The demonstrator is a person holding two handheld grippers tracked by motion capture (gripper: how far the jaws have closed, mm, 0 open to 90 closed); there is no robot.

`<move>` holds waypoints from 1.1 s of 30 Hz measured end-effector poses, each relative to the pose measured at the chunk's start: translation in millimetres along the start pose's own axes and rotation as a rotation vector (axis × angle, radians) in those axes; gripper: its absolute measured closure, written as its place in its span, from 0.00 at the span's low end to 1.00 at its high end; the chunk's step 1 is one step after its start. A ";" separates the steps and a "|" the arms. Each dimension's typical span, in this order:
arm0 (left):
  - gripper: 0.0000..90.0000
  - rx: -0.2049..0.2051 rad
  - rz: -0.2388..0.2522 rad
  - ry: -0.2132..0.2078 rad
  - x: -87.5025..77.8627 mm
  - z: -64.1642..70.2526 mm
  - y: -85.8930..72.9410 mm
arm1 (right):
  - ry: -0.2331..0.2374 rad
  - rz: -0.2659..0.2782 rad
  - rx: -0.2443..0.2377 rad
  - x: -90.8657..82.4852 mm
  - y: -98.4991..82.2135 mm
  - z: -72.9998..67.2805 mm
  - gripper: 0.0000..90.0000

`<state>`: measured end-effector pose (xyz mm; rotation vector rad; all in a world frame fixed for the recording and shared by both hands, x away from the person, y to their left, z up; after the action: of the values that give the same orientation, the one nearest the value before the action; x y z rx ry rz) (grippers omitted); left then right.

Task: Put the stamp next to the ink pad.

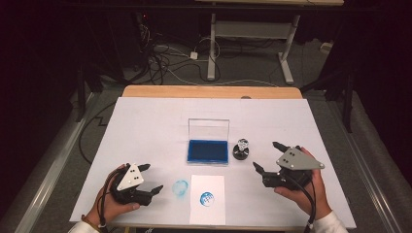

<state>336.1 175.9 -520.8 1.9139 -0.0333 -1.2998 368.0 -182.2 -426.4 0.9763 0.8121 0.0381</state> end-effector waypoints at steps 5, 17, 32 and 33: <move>0.20 0.001 -0.001 0.001 0.1 0.2 -0.1 | -0.004 -0.006 -0.003 -1.2 -6.0 1.2 0.19; 0.20 0.008 -0.006 0.011 0.4 0.1 -0.2 | -0.023 -0.020 -0.023 -2.1 -20.8 1.1 0.19; 0.20 0.022 -0.009 0.021 0.7 0.3 1.6 | -0.022 -0.034 -0.022 -1.4 -41.3 2.4 0.19; 0.20 0.021 -0.009 0.021 0.8 0.3 1.7 | -0.021 -0.038 -0.023 -0.9 -43.3 1.8 0.19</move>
<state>336.9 174.3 -520.5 1.9479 -0.0274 -1.2897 354.8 -209.1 -457.8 0.9378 0.8094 0.0046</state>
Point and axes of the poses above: each handheld gripper's, and its own axes: x roughly forward along the jaws, y roughly out of its top, z roughly to its right, the point moved 9 cm from there along x, roughly forward along the jaws, and after that the axes turned 11 degrees about -z, right-handed, at the moved point
